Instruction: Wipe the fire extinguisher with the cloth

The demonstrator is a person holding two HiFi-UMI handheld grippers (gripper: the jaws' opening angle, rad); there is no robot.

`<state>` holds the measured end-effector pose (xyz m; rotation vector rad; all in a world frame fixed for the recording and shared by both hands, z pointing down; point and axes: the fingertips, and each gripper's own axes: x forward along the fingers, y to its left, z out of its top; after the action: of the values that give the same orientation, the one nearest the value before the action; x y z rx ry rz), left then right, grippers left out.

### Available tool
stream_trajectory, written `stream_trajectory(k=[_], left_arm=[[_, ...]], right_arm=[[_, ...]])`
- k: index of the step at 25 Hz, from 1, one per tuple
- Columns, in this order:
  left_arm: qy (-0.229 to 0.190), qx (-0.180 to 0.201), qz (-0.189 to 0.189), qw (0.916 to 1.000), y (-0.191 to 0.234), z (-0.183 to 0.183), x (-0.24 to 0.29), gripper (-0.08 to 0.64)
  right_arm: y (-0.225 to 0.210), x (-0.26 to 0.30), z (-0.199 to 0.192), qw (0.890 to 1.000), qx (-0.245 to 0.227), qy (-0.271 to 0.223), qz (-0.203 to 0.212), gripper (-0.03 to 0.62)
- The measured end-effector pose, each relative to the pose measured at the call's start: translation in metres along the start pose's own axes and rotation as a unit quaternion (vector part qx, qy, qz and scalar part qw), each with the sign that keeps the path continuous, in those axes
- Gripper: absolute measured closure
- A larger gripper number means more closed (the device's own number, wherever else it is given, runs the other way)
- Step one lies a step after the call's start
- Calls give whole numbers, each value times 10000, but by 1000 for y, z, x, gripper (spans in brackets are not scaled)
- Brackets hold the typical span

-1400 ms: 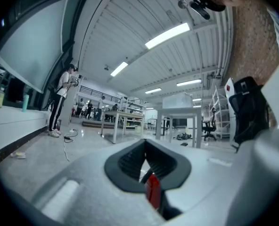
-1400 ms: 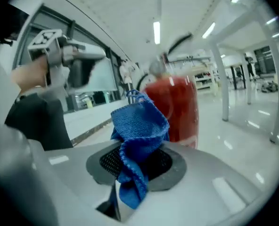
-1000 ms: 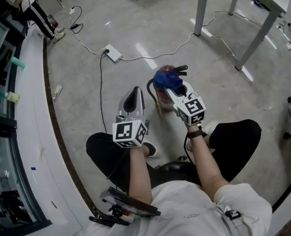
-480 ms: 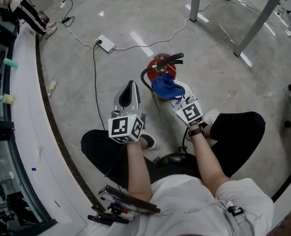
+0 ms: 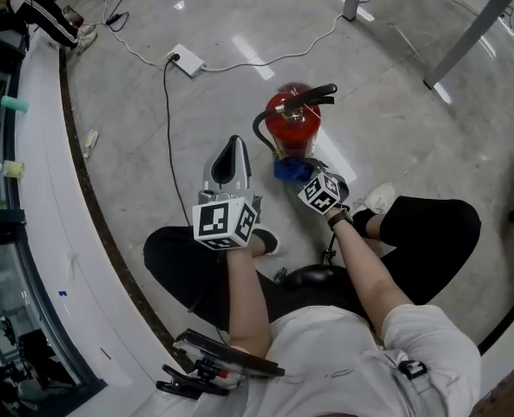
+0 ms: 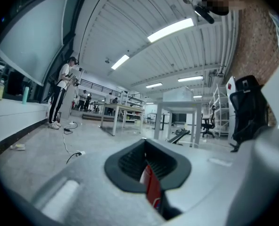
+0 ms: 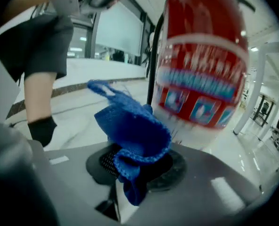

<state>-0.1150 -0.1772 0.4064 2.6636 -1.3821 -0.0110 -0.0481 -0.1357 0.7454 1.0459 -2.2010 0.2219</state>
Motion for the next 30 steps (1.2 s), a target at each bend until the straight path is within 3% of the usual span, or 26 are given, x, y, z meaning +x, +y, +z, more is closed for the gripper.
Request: stream_trajectory(k=[2,6,9,14,16,19,22,24,27,30], left_arm=[[61,-11,19,10000,4,-6,2,560],[260,17,171,9995,16,-21,4,560],[355,28,264,9990,22,-26,4,560],[196,-99,176,9996,21,-19,4,560],[111,-124,174,9997,23,-14,6,560],[36,-130,132,9998,23,-7,6,560],[-49,-132,24,9999,18,4,6,560],[-165,-135,-5,9998,16,15,6,560],[-332,-203,-53,9992,9,29,5,560],[-360,-218,-170,9990,-3,32,6,560]], right_arm=[[3,27,-45,9973,-126,714,139,486],[-3,56,-105,9862,-387,1581,305,485],[-27,66,-138,9768,450,2078,250,482],[-32,48,-147,9444,2196,2419,365,483],[-20,32,-118,9397,2822,1857,531,483],[-11,-26,-19,9379,3424,-67,559,483],[-15,-111,90,9094,3551,-2098,533,482],[-28,-156,146,8872,3465,-2993,576,486],[-60,-188,194,8584,3523,-3711,361,491],[-82,-183,196,8338,3874,-3917,343,485]])
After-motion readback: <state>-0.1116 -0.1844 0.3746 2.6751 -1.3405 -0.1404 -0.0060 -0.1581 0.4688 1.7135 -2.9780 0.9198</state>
